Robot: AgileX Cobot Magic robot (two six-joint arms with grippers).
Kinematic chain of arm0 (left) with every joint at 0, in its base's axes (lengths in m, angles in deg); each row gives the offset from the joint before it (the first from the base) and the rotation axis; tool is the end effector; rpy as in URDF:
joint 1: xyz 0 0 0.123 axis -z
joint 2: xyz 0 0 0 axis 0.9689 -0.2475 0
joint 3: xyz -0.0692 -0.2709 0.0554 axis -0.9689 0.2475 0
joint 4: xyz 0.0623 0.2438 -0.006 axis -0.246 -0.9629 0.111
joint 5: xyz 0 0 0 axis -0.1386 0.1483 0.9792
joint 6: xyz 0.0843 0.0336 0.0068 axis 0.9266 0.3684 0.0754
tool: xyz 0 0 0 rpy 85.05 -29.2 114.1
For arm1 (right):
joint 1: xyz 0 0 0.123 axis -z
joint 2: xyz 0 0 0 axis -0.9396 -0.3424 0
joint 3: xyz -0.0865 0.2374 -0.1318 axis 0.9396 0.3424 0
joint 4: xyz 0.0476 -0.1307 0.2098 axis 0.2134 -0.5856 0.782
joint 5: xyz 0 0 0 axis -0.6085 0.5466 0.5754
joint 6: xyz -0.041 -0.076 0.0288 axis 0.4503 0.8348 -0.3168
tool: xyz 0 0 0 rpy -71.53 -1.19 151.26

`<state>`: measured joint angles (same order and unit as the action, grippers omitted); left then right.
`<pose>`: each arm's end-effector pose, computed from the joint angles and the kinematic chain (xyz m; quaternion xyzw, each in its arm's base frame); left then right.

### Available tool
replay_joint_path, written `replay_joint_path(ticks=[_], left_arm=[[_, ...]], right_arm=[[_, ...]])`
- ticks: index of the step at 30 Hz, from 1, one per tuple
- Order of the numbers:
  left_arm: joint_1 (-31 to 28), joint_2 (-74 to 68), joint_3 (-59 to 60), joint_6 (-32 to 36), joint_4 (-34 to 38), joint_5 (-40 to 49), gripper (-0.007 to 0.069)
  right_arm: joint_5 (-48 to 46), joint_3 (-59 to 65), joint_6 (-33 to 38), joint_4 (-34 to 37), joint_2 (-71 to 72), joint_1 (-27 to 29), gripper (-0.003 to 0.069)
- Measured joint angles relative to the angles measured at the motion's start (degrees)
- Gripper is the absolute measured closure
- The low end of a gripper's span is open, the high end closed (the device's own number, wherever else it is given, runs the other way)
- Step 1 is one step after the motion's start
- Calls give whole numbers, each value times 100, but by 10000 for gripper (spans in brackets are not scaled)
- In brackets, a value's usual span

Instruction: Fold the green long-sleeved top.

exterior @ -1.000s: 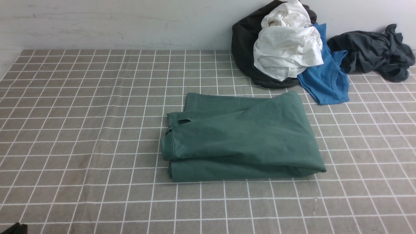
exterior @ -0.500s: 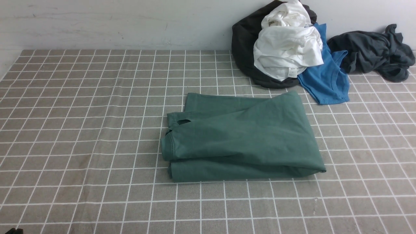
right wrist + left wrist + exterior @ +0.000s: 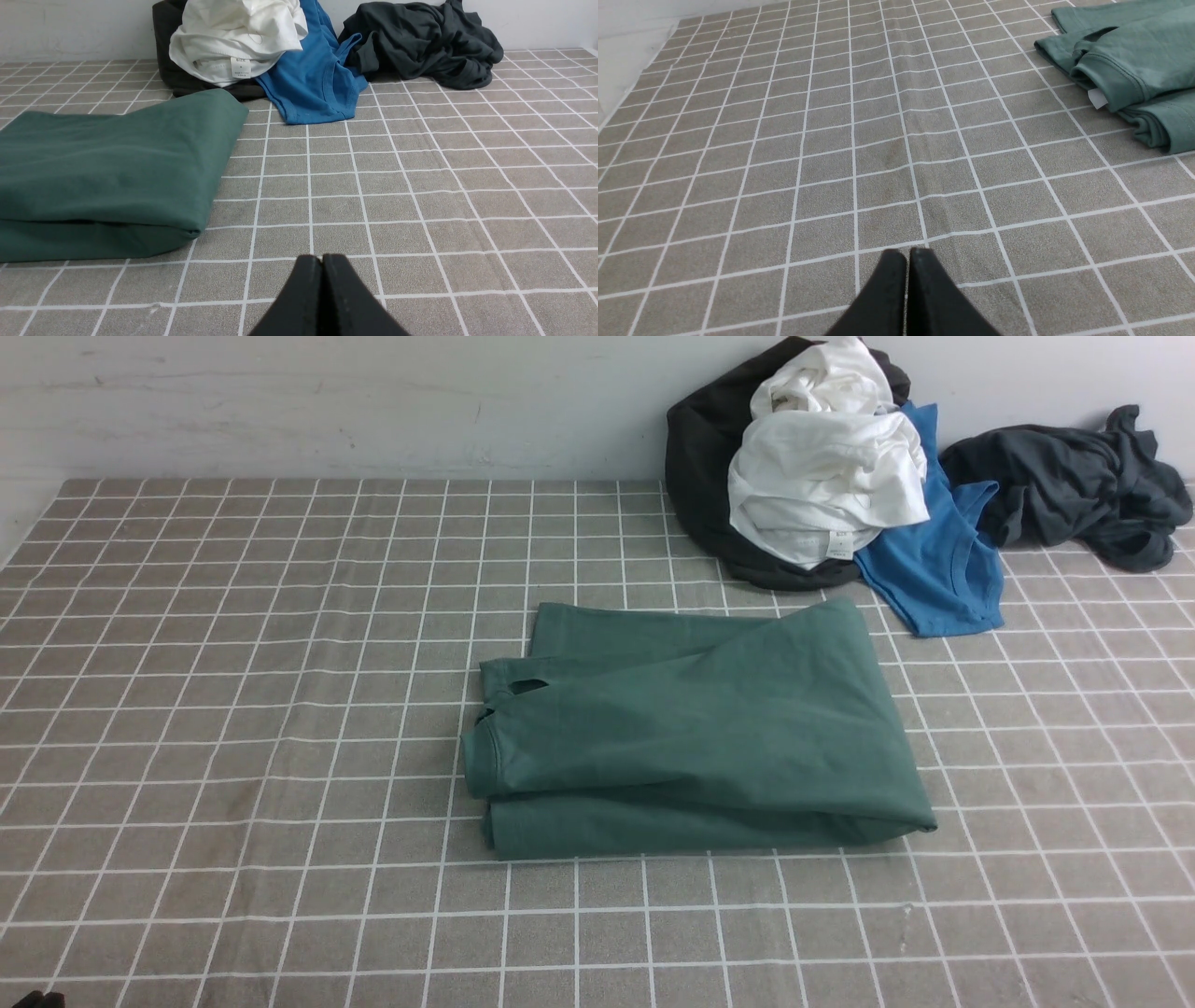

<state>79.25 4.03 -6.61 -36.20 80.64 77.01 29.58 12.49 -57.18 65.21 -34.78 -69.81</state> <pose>0.0521 -0.0036 0.1713 0.0511 0.8063 -0.0015 0.5893 0.0531 -0.0014 0.1733 0.0138 0.8006 0.0003 0.5990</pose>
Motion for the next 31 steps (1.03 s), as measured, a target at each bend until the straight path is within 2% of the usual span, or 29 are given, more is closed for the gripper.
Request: replay_joint_path(ticks=[31], left_arm=[[0, 0, 0, 0, 0, -2, 632]], right_arm=[[0, 0, -61, 0, 0, 0, 673]])
